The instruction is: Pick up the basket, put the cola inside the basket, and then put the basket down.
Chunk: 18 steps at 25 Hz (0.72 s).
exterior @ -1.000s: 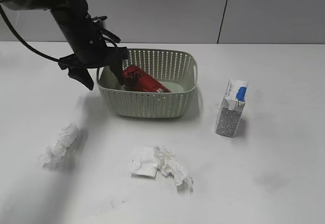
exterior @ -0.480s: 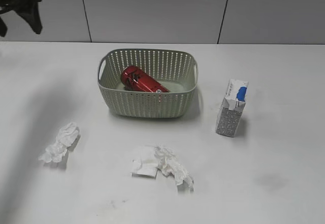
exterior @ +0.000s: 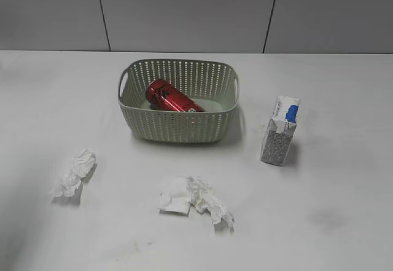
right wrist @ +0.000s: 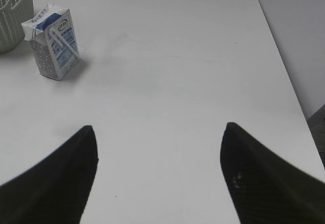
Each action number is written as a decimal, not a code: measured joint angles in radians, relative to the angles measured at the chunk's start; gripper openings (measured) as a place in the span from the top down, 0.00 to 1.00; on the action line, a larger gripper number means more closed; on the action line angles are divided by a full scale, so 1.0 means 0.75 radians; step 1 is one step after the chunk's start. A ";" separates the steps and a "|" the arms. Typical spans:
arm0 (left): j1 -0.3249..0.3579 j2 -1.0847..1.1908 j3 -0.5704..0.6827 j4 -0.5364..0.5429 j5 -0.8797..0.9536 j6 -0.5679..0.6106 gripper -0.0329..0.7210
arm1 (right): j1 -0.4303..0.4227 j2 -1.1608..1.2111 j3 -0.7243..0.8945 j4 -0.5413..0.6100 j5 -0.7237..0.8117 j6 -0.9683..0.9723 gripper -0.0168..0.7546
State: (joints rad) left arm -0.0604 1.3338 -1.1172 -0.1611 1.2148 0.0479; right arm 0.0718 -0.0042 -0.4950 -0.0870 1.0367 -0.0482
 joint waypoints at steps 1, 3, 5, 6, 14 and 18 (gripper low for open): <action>0.000 -0.091 0.087 0.005 -0.001 0.000 0.21 | 0.000 0.000 0.000 0.000 0.000 0.000 0.21; 0.000 -0.256 0.238 0.014 -0.032 0.000 0.21 | 0.000 0.000 0.000 0.000 0.000 0.000 0.21; 0.000 -0.440 0.371 0.025 -0.063 0.003 0.21 | 0.000 0.000 0.000 0.000 0.000 0.000 0.21; 0.000 -0.517 0.435 0.029 -0.075 0.003 0.21 | 0.000 0.000 0.000 0.000 0.000 0.000 0.21; 0.000 -1.131 0.751 0.034 -0.207 0.004 0.21 | 0.000 0.000 0.000 0.000 0.000 0.000 0.21; 0.000 -1.328 0.791 0.034 -0.237 0.004 0.21 | 0.000 0.000 0.000 0.000 0.000 0.000 0.21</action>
State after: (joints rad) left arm -0.0604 0.3381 -0.5236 -0.1357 1.0368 0.0511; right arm 0.0718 -0.0042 -0.4950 -0.0870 1.0367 -0.0482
